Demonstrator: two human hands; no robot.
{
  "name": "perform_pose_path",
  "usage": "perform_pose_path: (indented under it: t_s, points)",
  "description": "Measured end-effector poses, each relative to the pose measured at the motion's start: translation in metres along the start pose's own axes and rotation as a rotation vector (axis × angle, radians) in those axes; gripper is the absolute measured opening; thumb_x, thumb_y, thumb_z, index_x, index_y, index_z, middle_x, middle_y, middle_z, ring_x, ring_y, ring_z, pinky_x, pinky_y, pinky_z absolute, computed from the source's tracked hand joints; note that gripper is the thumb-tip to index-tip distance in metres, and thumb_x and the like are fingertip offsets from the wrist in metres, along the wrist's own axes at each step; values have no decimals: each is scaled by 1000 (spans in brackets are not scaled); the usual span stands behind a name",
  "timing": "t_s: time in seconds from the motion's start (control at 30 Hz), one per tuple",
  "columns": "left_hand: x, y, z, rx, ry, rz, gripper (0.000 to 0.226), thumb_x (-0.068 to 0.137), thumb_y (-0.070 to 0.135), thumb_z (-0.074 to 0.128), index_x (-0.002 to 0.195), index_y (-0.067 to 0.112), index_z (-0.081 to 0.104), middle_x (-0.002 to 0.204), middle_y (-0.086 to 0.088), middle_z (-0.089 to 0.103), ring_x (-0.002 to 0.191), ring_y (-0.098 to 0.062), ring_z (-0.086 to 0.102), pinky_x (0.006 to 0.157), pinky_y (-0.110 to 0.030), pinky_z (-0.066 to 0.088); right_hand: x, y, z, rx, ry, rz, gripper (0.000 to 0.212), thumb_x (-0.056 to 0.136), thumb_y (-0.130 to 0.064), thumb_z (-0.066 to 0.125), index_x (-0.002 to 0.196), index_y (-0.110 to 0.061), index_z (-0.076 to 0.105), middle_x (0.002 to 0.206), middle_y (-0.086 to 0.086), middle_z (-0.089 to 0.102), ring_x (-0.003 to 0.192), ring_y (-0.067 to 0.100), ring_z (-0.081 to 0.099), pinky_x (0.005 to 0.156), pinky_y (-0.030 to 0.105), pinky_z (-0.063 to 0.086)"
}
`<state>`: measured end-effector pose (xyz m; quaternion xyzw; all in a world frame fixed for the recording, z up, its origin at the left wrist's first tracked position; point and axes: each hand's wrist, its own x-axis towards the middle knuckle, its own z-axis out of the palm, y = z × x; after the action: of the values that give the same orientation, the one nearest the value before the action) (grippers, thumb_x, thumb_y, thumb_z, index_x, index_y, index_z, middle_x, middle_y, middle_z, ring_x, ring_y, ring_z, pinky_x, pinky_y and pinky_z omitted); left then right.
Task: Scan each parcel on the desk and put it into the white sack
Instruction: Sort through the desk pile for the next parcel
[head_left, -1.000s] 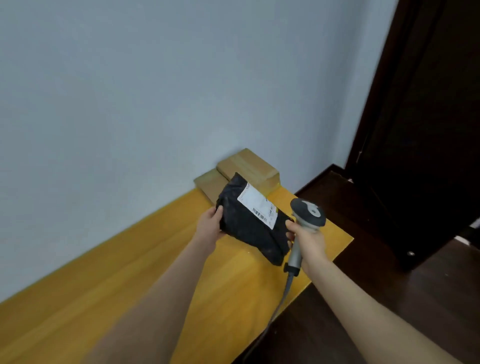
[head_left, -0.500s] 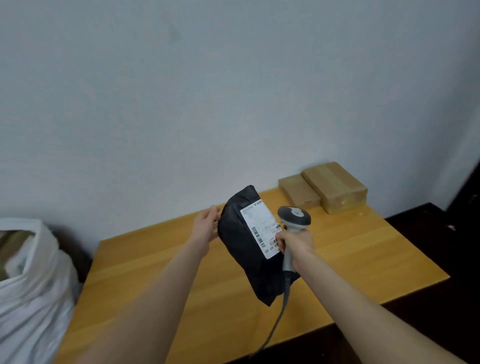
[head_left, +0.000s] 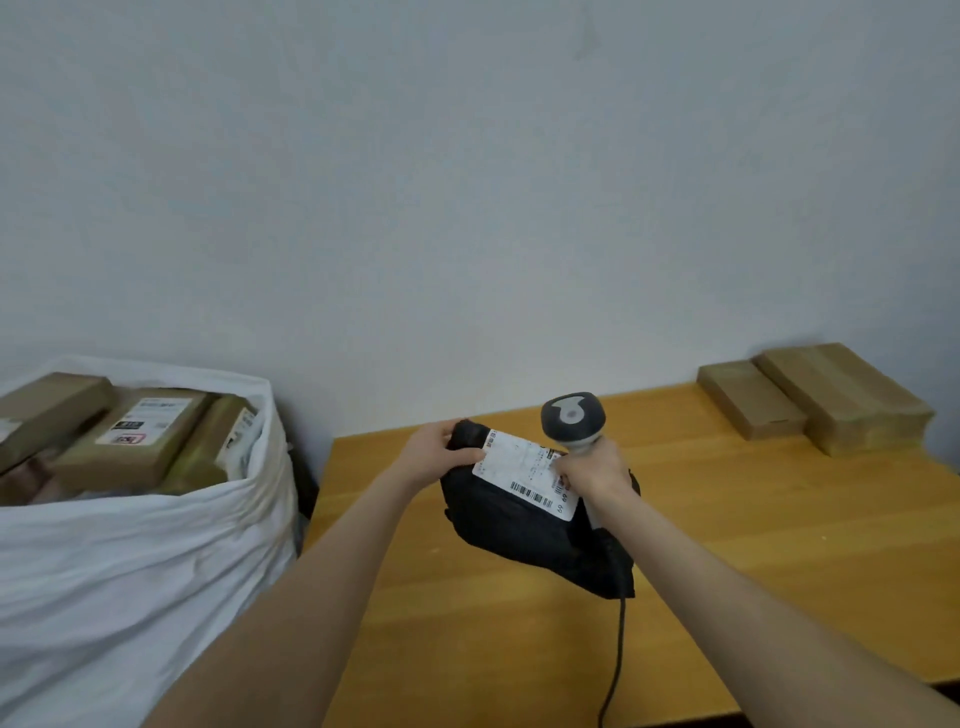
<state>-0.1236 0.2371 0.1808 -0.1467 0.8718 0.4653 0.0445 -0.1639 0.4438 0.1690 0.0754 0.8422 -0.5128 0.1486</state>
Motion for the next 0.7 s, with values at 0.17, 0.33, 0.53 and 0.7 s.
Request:
perform_pose_path:
  t_s: [0.17, 0.33, 0.53, 0.7]
  points:
    - [-3, -35, -19, -235, -51, -114, 24, 84, 11, 71, 108, 6, 66, 100, -5, 70, 90, -17, 65, 74, -27, 55, -1, -13, 36, 32, 21, 16, 30, 80, -5, 63, 62, -15, 41, 57, 2, 45, 54, 19, 42, 51, 25, 30]
    - [11, -63, -24, -311, 117, -170, 19, 85, 13, 70, 103, 6, 68, 101, -8, 69, 97, -25, 64, 86, -39, 53, 1, -16, 56, 127, 77, 32, 15, 78, -17, 71, 76, -14, 57, 78, 6, 65, 76, 25, 63, 62, 32, 50]
    - [23, -81, -33, -511, 368, -302, 31, 89, 14, 66, 115, -2, 62, 111, -15, 66, 100, -30, 61, 85, -40, 51, 0, -6, 66, 418, -55, 70, 11, 85, -13, 70, 80, -9, 62, 66, 7, 66, 57, 18, 60, 58, 31, 50]
    - [30, -88, -35, -608, 492, -360, 29, 90, 14, 64, 115, -2, 61, 110, -15, 63, 97, -29, 59, 85, -40, 50, -19, -5, 81, 415, -186, 49, 15, 83, -8, 70, 71, -3, 62, 55, 9, 61, 50, 21, 54, 51, 32, 44]
